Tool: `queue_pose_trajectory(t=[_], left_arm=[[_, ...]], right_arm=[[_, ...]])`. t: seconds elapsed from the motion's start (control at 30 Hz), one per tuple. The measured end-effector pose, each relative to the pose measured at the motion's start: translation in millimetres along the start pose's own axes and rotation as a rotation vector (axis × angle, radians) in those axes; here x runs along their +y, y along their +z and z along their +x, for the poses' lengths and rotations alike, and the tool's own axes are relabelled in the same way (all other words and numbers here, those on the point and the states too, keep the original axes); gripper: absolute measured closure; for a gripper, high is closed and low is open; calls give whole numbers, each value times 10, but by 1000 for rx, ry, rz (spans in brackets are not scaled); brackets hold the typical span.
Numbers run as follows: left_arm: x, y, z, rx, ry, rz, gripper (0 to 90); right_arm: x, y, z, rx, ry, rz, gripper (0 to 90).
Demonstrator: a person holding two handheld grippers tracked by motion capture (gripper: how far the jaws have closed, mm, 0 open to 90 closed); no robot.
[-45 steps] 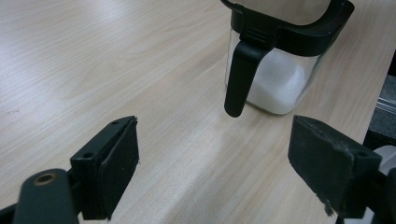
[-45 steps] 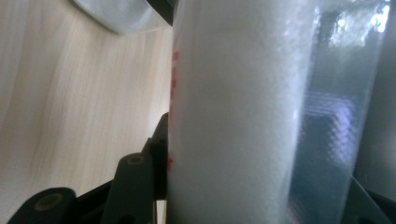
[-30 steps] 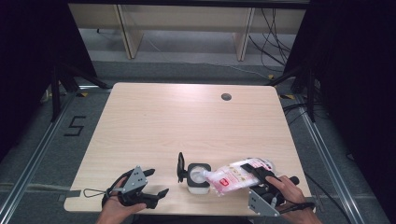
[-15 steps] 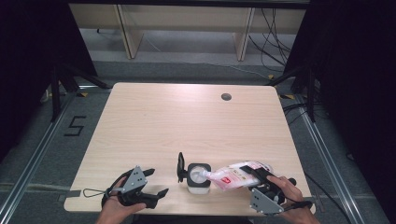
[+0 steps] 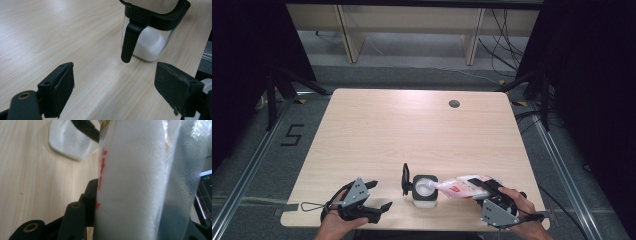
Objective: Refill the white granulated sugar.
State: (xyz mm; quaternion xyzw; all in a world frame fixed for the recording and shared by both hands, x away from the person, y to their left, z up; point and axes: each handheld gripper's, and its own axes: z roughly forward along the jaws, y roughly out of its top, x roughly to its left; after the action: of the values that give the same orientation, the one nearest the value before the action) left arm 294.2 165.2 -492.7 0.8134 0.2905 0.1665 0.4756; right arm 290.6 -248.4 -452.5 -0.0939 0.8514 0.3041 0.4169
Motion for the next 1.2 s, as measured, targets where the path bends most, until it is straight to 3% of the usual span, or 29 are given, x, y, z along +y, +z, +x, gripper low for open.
queue_pose_trajectory(t=[0.1, 0.17, 0.23, 0.27, 0.47, 0.5, 0.57, 0.63, 0.7, 0.73, 0.87, 0.93, 1.03, 1.2], left_arm=[[-2, -1, -8, 4, -13, 0, 160], [-1, 2, -1, -4, 0, 0, 160], [-3, 9, -5, -7, -3, -3, 160], [-3, 7, -2, -7, 2, 1, 160], [-4, 10, -1, -6, 2, 3, 160], [-11, 13, -15, -5, -25, 4, 160], [-8, 3, 8, 7, 6, 25, 160], [-11, 10, -10, 0, -25, 9, 160], [-2, 0, 10, 7, 15, 27, 160], [-5, 10, -5, 4, -7, 13, 160], [-11, 18, -5, -1, -10, 10, 160], [-8, 14, 6, 4, 3, 12, 160], [-17, 16, -3, 5, -25, 14, 160], [-14, 14, -1, 4, -22, 7, 160]], right_arm=[[-25, -7, -22, 1, 59, -34, 594], [-47, -17, -15, 13, 138, -52, 595], [-94, 2, -40, 5, 176, -67, 597], [-116, 12, -45, 22, 211, -81, 598], [-266, 114, -120, 20, 351, -93, 601], [-298, 134, -147, 38, 379, -89, 602], [-336, 165, -150, 3, 387, -56, 605], [-380, 171, -169, -7, 416, -50, 608], [-416, 165, -193, -22, 454, -72, 609], [-430, 160, -208, -21, 482, -88, 609], [-468, 177, -277, -38, 541, -118, 609], [-483, 208, -294, -43, 548, -124, 610], [-530, 274, -318, -44, 593, -146, 611], [-629, 369, -368, -53, 648, -162, 613]])
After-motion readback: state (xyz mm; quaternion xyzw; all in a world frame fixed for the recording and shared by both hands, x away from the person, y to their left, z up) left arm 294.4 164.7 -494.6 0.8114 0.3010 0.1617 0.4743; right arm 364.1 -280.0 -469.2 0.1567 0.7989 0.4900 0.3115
